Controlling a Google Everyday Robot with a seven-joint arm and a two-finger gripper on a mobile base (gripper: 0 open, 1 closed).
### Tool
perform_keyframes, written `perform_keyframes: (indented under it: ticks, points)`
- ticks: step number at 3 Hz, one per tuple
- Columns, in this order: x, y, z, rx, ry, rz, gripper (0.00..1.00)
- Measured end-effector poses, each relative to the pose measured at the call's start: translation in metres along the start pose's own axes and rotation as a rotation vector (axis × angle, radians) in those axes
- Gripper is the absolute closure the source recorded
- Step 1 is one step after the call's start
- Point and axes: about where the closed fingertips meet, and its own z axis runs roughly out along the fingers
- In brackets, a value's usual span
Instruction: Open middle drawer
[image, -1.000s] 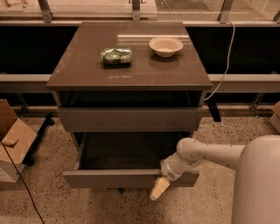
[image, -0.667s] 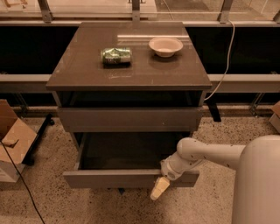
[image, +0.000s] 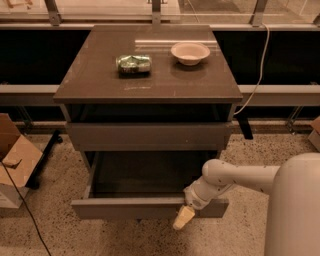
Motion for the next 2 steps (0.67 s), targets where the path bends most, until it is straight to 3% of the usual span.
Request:
perform_keyframes:
  ticks: [1, 2]
  points:
    - [-0.0006, 0.0001, -0.0012, 0.0, 0.0, 0.0, 0.5]
    - [-0.0008, 0.0002, -0.0017, 0.0, 0.0, 0.0, 0.73]
